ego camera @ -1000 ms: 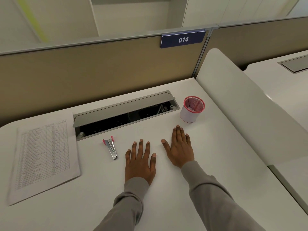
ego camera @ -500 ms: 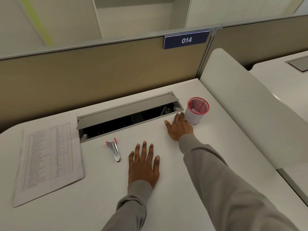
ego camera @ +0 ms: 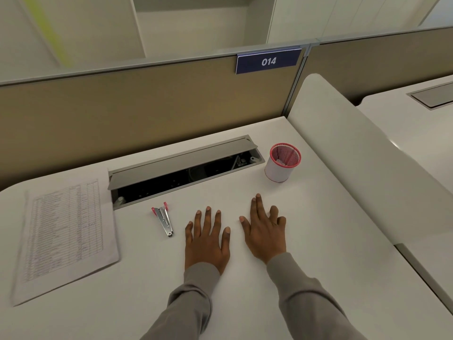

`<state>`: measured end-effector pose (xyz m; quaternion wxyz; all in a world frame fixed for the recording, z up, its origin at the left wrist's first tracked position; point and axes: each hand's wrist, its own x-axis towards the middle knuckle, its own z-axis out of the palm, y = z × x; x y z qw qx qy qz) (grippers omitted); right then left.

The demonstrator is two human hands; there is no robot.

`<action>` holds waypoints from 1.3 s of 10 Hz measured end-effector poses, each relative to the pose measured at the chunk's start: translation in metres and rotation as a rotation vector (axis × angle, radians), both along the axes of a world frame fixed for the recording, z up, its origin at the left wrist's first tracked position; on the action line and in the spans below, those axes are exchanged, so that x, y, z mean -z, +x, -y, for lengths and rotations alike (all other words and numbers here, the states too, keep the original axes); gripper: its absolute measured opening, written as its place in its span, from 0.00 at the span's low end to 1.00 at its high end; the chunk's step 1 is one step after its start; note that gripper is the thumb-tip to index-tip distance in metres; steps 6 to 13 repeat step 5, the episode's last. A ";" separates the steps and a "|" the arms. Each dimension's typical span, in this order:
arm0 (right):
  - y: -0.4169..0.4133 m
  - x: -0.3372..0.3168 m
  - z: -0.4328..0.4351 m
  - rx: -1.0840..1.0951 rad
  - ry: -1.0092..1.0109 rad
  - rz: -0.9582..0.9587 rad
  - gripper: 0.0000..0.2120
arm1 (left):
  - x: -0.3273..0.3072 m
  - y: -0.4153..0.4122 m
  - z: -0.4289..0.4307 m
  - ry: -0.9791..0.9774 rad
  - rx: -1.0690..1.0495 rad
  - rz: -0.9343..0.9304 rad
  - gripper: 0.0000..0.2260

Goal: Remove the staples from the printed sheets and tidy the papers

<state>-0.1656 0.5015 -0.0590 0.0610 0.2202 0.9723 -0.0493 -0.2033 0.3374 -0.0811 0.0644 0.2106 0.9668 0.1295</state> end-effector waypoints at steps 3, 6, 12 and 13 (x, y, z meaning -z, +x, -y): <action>0.022 -0.006 -0.004 0.032 -0.040 0.023 0.32 | -0.005 0.001 0.000 0.002 -0.002 0.002 0.29; 0.018 -0.027 -0.010 0.199 -0.245 -0.321 0.25 | -0.004 0.003 0.000 -0.023 0.008 -0.007 0.28; 0.018 -0.027 -0.010 0.199 -0.245 -0.321 0.25 | -0.004 0.003 0.000 -0.023 0.008 -0.007 0.28; 0.018 -0.027 -0.010 0.199 -0.245 -0.321 0.25 | -0.004 0.003 0.000 -0.023 0.008 -0.007 0.28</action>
